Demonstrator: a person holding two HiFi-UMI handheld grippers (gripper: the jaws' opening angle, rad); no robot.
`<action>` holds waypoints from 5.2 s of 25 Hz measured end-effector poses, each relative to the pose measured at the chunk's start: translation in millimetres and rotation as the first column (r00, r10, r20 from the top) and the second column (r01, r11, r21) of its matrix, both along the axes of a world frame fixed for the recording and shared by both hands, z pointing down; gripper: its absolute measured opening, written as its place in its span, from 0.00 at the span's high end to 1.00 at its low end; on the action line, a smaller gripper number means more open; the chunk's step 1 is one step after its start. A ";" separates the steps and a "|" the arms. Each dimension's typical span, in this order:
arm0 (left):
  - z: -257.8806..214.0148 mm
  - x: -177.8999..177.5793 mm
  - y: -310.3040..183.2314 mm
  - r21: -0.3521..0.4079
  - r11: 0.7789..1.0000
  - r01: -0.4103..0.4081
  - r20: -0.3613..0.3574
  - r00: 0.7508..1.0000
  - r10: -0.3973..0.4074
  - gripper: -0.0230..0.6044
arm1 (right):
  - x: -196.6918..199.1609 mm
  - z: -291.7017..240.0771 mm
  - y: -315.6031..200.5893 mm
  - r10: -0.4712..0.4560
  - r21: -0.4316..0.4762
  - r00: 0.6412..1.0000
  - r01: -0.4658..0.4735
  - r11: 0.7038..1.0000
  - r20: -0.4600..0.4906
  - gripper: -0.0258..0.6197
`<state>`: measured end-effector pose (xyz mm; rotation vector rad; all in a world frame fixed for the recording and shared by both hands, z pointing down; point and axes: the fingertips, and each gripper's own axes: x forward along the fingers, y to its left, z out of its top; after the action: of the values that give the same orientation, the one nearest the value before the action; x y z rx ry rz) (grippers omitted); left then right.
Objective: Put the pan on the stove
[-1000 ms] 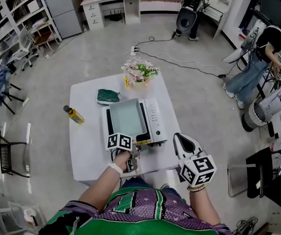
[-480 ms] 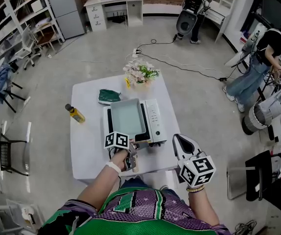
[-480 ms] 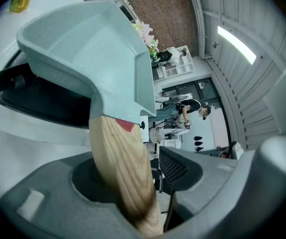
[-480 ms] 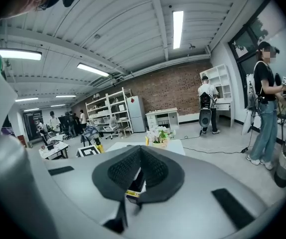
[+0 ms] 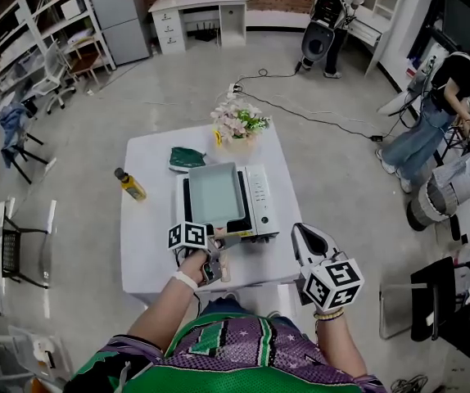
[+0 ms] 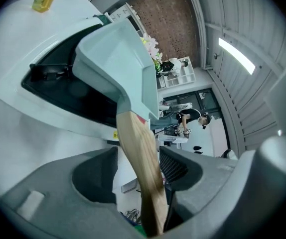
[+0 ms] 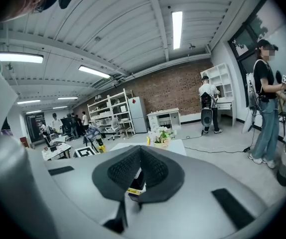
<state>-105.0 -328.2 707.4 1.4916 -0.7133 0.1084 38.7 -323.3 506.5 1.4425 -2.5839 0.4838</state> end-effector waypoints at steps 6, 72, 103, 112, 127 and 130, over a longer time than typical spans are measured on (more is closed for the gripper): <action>-6.8 -17.3 7.0 0.012 0.998 0.055 0.004 0.998 -0.055 0.56 | 4.3 -4.6 5.1 -0.011 0.009 1.000 0.011 1.000 0.010 0.96; -304.2 -111.2 42.4 0.868 0.496 -0.030 0.328 0.784 -0.528 0.77 | -3.2 -130.9 7.7 -0.144 0.233 0.988 0.128 0.964 0.052 0.96; -358.1 -121.8 69.5 0.943 0.310 -0.124 0.319 0.611 -0.725 0.91 | -25.1 -144.2 13.8 -0.143 0.289 0.990 0.133 0.948 0.015 0.96; -353.0 -114.8 68.2 0.946 0.302 -0.116 0.307 0.620 -0.722 0.93 | -16.2 -139.4 11.7 -0.112 0.297 0.993 0.099 0.950 0.027 0.96; -350.3 -105.7 65.6 0.940 0.312 -0.136 0.324 0.634 -0.702 0.93 | -10.2 -138.4 12.3 -0.086 0.301 0.996 0.076 0.951 0.020 0.96; -349.1 -105.2 64.6 0.938 0.319 -0.139 0.332 0.633 -0.700 0.93 | -11.0 -138.2 12.5 -0.091 0.299 0.996 0.084 0.951 0.011 0.96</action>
<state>-210.2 -263.6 358.3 2.3963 -2.0043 -0.0598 27.8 -310.8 368.3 1.4014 -2.8212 0.1011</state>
